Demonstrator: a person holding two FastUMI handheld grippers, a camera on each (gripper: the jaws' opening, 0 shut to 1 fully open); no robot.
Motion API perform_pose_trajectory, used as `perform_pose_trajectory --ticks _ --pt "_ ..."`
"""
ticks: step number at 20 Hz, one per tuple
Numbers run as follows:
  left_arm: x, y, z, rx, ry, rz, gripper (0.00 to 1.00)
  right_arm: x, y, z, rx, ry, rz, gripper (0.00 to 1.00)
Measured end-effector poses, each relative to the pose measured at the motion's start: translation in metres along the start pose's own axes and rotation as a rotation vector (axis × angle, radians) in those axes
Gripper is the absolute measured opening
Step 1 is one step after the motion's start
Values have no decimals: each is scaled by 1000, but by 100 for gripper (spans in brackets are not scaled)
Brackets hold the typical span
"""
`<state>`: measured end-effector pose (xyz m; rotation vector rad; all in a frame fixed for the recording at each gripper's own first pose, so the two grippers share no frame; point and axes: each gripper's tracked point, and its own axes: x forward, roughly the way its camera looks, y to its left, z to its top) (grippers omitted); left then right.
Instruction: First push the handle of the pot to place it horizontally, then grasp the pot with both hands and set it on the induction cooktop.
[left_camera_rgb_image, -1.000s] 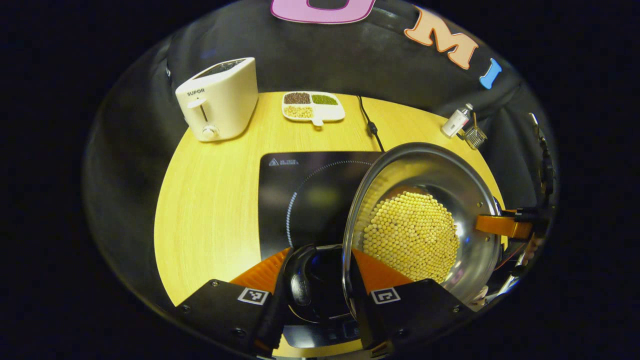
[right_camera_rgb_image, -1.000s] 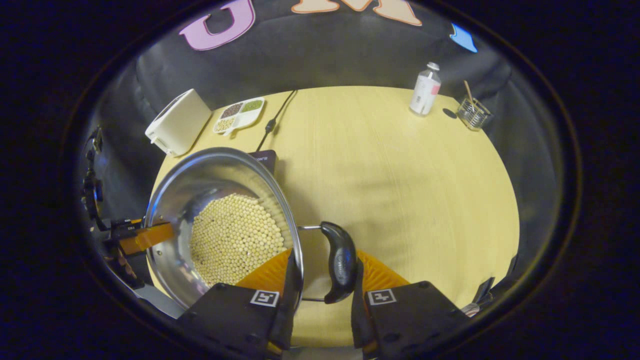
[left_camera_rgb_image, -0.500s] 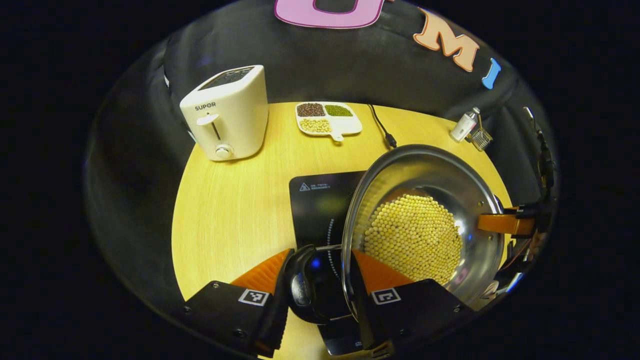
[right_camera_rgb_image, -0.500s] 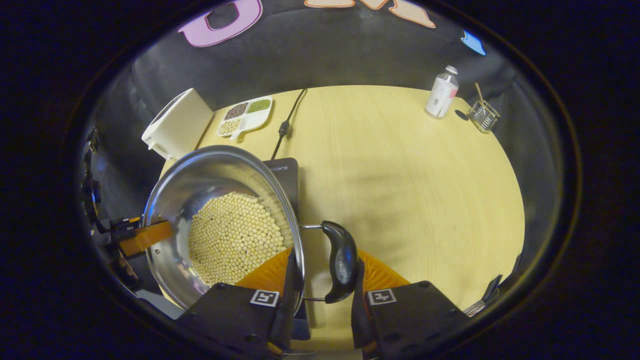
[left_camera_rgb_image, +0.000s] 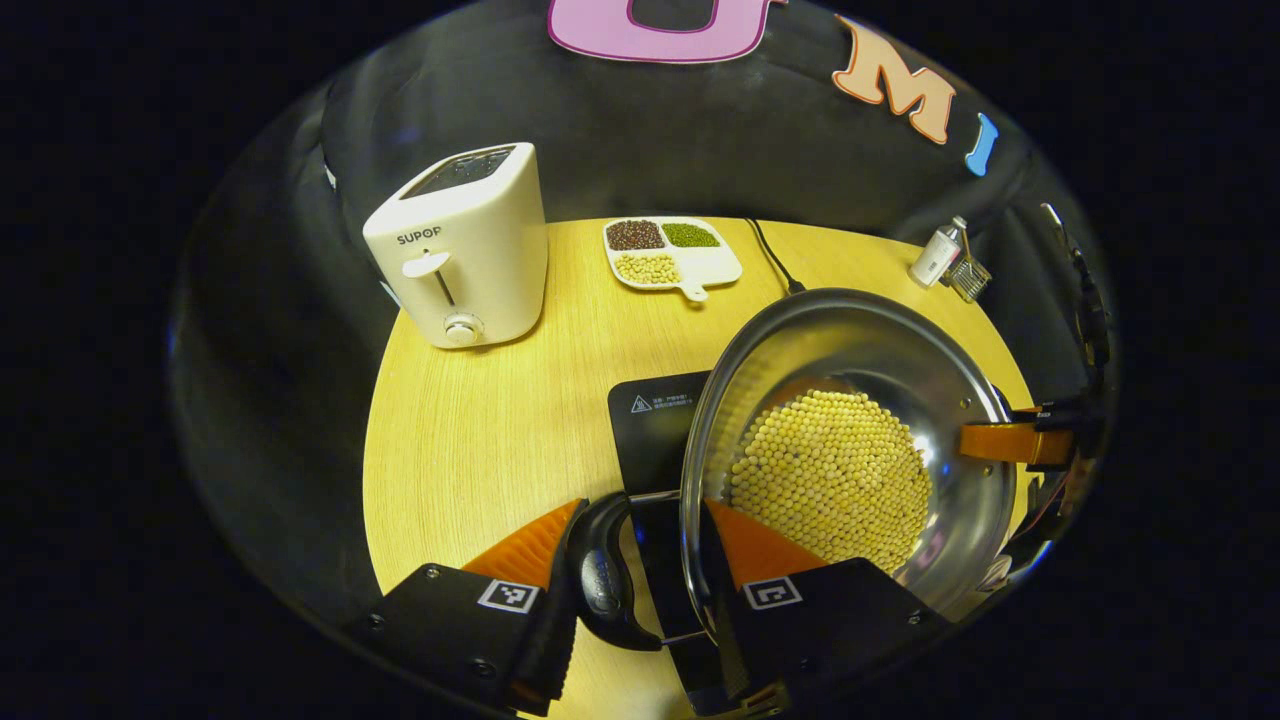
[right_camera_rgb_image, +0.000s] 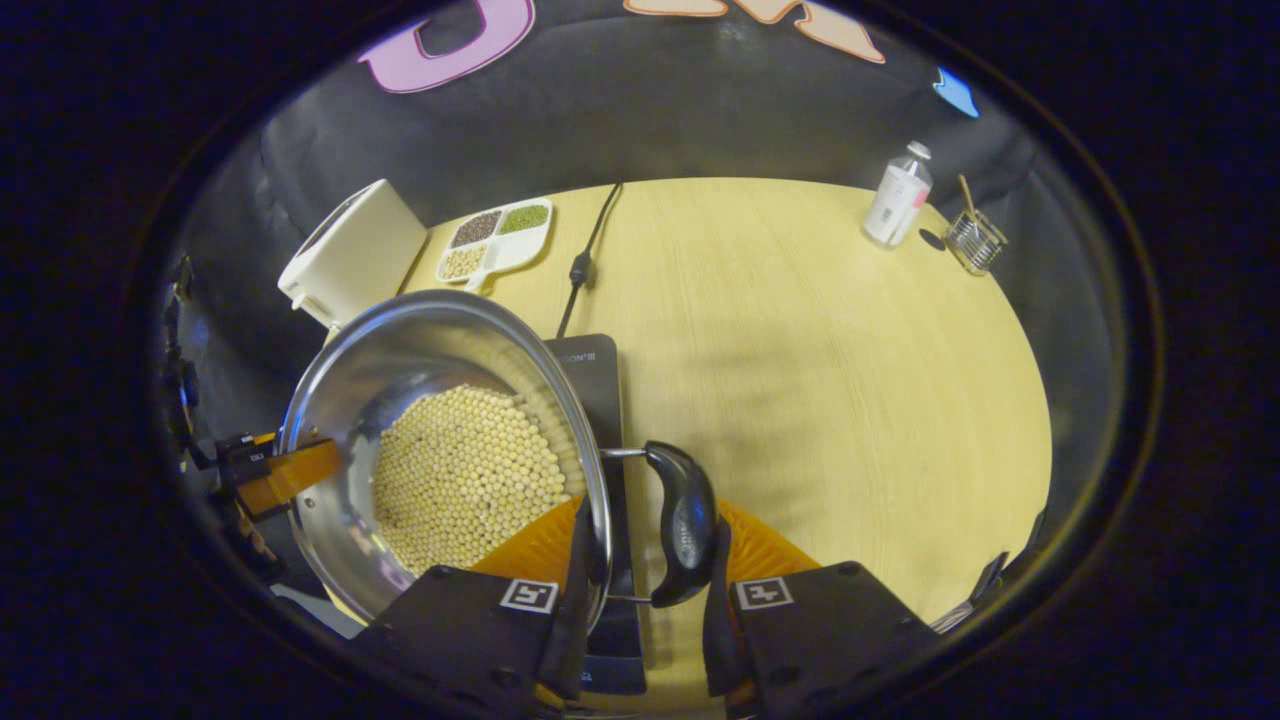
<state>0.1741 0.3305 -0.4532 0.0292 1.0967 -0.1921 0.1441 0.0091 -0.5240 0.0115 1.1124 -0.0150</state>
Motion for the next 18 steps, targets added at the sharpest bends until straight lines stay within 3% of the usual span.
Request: perform_pose_trajectory --ticks 5,9,12,14,18 --pt "-5 -2 -5 34 16 29 71 1 -2 -2 1 -13 8 49" --pt "-16 0 3 67 -26 75 77 -14 -3 12 32 -94 30 59" --pt "-27 -6 0 62 -30 71 79 -27 -9 18 33 -133 42 72" --pt "-36 -8 3 45 -56 86 87 -36 -15 20 38 -168 40 73" --pt "-59 -13 7 23 -119 109 83 -58 -33 19 31 -219 38 75"
